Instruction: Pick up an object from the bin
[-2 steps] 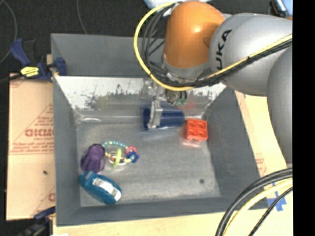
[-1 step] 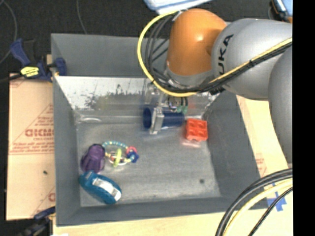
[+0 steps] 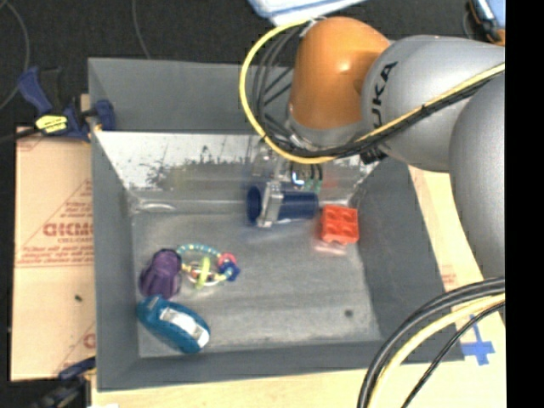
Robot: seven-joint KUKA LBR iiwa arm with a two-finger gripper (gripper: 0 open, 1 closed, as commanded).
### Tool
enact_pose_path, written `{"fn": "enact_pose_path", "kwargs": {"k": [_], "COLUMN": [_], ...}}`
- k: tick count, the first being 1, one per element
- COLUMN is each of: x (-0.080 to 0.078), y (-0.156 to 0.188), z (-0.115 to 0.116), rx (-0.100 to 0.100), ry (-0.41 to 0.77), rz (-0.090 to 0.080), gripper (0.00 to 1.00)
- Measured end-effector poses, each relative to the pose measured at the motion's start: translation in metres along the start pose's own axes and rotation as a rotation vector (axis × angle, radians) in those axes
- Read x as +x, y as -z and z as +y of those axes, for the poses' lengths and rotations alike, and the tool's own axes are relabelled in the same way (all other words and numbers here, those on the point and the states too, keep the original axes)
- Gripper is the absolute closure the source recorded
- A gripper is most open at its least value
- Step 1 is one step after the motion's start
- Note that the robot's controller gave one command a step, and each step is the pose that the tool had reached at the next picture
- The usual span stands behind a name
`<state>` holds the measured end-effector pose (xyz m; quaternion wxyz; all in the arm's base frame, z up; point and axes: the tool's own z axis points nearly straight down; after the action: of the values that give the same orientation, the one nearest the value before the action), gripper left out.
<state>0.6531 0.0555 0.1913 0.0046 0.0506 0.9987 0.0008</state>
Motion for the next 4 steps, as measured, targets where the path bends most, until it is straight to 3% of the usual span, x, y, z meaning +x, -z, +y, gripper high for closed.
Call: {"fn": "enact_pose_path", "kwargs": {"k": [1,2,3,4], "x": [0.003,-0.003,0.010,0.007], "y": [-0.033,-0.041,-0.075,-0.077], "z": [-0.015,-0.020,-0.037,-0.041], "rx": [0.002,-0.001,-0.001,-0.005], "ry": [0.063,-0.034,0.002,-0.047], "rz": [0.004,-0.003,-0.007,-0.020], "gripper": [0.00,0.00,0.00,0.00]}}
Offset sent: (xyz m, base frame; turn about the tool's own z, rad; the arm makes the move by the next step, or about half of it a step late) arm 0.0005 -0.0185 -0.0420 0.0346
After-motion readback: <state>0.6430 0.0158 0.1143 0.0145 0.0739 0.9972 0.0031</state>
